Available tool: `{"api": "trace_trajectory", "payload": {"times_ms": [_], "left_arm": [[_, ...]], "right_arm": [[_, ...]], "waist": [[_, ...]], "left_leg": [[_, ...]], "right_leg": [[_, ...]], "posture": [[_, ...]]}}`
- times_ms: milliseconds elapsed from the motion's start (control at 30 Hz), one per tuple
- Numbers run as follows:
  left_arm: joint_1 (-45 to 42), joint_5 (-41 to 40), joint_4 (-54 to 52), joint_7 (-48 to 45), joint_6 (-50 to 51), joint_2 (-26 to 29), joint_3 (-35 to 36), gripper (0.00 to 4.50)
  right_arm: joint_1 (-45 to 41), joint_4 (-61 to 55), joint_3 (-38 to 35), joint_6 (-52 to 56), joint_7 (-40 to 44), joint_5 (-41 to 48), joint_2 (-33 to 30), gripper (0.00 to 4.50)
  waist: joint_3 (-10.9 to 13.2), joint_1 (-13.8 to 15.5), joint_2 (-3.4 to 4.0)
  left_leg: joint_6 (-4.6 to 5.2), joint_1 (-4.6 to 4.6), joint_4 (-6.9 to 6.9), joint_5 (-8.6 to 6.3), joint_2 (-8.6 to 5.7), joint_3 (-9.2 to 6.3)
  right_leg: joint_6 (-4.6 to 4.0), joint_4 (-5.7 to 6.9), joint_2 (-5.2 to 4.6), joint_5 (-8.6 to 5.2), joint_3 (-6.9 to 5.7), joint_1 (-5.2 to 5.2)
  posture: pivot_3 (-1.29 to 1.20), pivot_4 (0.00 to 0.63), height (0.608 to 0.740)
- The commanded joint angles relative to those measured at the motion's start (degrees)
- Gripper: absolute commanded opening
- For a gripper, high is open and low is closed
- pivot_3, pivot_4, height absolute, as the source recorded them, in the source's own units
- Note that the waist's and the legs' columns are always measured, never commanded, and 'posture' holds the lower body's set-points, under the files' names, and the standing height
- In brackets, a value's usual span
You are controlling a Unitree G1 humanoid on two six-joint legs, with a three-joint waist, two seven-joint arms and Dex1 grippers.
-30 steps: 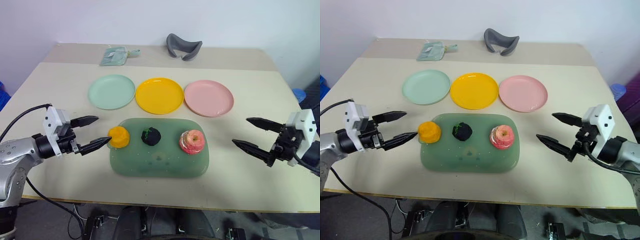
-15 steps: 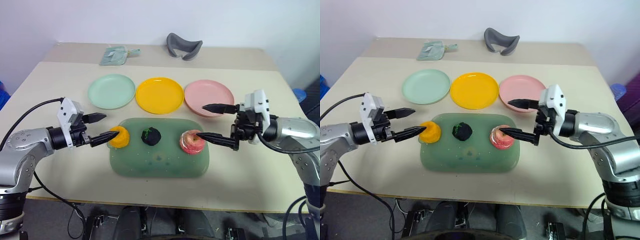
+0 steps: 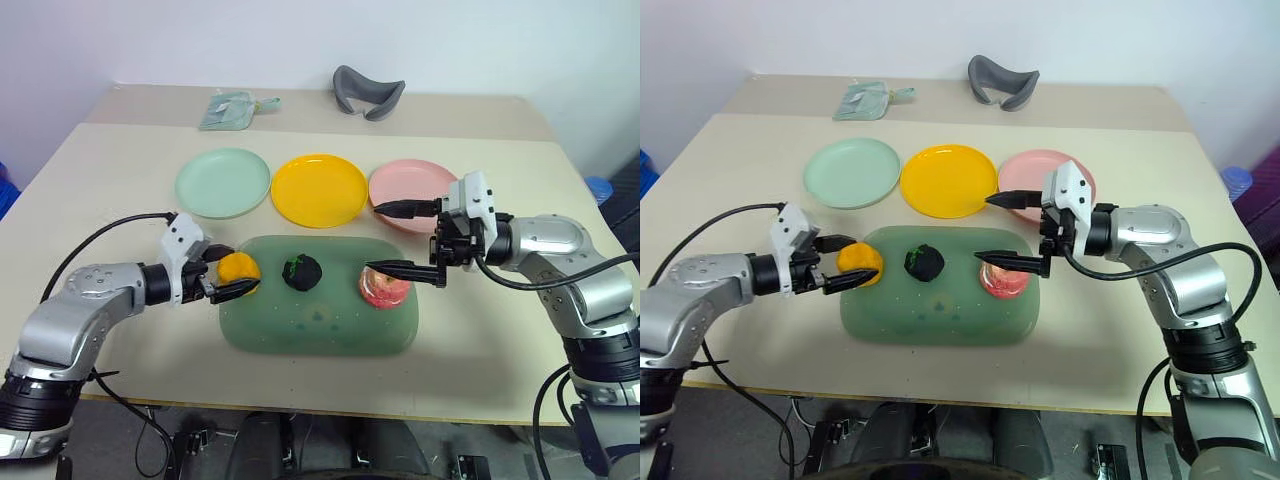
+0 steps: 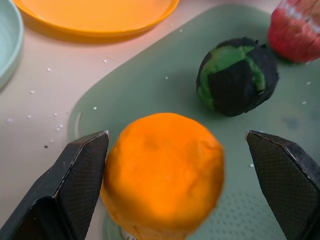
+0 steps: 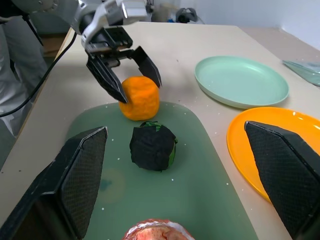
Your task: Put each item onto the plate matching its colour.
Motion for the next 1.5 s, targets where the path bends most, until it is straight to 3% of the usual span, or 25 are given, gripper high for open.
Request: {"api": "trace_trajectory", "payload": {"times_ms": [33, 133, 167, 267, 533, 700, 867, 1100, 1167, 1400, 1500], "left_arm": [[-0.73, 2.01, 0.09, 1.00, -0.56, -1.32, -2.22, 4.50], [-0.79, 3.21, 0.21, 2.04, -0.45, -2.63, -3.16, 4.50], [-0.95, 3.90, 0.53, 2.61, -0.29, -2.81, -3.48, 3.96], [-1.15, 5.62, 1.09, 3.07, -0.93, -2.75, -4.06, 3.06], [-4.96, 6.34, 3.47, 4.62, -1.09, -4.20, -2.23, 3.06], [-15.28, 7.02, 9.64, 11.26, 0.36, -8.35, 0.81, 3.06], [-30.97, 11.98, 25.56, 17.76, -4.61, -16.72, -1.70, 3.06], [-48.28, 19.70, 57.07, 23.96, -20.75, -31.71, -4.31, 3.06], [-50.85, 20.63, 63.51, 24.65, -24.44, -33.77, -3.72, 3.06], [-55.64, 22.62, 77.76, 25.16, -31.81, -37.03, -2.34, 3.06], [-56.12, 22.76, 80.48, 24.69, -33.56, -37.44, -1.59, 4.48]], "right_arm": [[-0.88, 0.13, -1.56, -2.33, 0.07, -0.83, 0.20, 4.48], [-0.58, 0.28, -1.96, -2.77, -0.19, -0.94, 0.24, 4.48], [-0.40, 0.23, -2.06, -2.85, -0.25, -0.95, 0.23, 4.50], [0.00, 0.20, -2.24, -3.23, -0.50, -1.20, 0.31, 4.50], [0.34, 0.74, -2.03, -4.30, -1.25, -1.69, 0.75, 4.50], [-0.41, 1.84, -2.29, -5.12, -2.34, -2.52, 1.27, 4.50], [-2.42, 5.02, -2.32, -7.68, -4.75, -4.81, 2.91, 4.50], [-5.51, 9.74, -1.77, -10.37, -12.05, -10.66, 6.73, 4.50], [-5.86, 10.18, -1.75, -10.27, -13.88, -11.66, 7.67, 4.50], [-5.99, 8.12, -1.58, -7.15, -19.68, -13.68, 9.68, 4.50], [-5.43, 6.88, -1.69, -5.70, -21.52, -13.77, 10.15, 4.50]], "waist": [[0.00, -0.02, 0.00], [0.00, -0.03, 0.00], [0.00, -0.03, 0.00], [0.00, -0.03, 0.00], [0.00, 0.02, 0.00], [0.03, 0.32, -0.05], [0.08, 0.59, -0.14], [0.09, 1.23, -0.16], [0.13, 1.00, -0.17], [0.25, 0.02, -0.20], [0.25, 0.01, -0.19]], "left_leg": [[0.00, 0.00, 0.00, 0.00, 0.00, -0.01], [0.00, 0.00, 0.00, 0.00, 0.00, 0.00], [0.00, 0.00, 0.00, 0.00, 0.00, 0.00], [0.00, 0.00, 0.01, 0.00, 0.00, 0.00], [-0.01, 0.00, 0.03, 0.01, 0.00, 0.00], [0.00, -0.05, 0.10, 0.01, -0.01, -0.03], [0.01, -0.15, 0.24, 0.01, -0.08, -0.07], [0.00, -0.42, 0.44, 0.02, -0.04, 0.07], [0.00, -0.79, 0.74, 0.02, 0.03, 0.06], [0.00, -0.81, 0.76, 0.02, 0.05, 0.06], [0.00, -0.81, 0.76, 0.02, 0.05, 0.04]], "right_leg": [[0.00, 0.00, 0.01, 0.00, 0.00, 0.00], [0.00, 0.01, 0.01, 0.00, 0.00, -0.01], [0.00, 0.01, 0.01, 0.00, 0.00, -0.02], [0.00, 0.02, 0.01, 0.00, 0.00, -0.01], [0.00, 0.04, 0.01, 0.00, 0.00, -0.01], [0.01, 0.06, 0.02, 0.01, -0.03, 0.00], [0.06, 0.10, 0.03, 0.03, -0.10, -0.01], [0.08, 0.13, 0.13, 0.03, -0.14, -0.20], [0.08, 0.32, 0.18, 0.04, -0.15, -0.58], [0.08, 0.49, 0.18, 0.03, -0.15, -0.66], [0.08, 0.50, 0.18, 0.03, -0.15, -0.66]], "posture": [[0.00, 0.150, 0.740], [0.00, 0.150, 0.740], [0.00, 0.150, 0.740], [0.00, 0.150, 0.740], [0.00, 0.150, 0.740], [0.00, 0.150, 0.740], [0.00, 0.150, 0.740], [0.00, 0.150, 0.740], [0.00, 0.150, 0.740], [0.00, 0.150, 0.740], [0.00, 0.150, 0.740]]}}
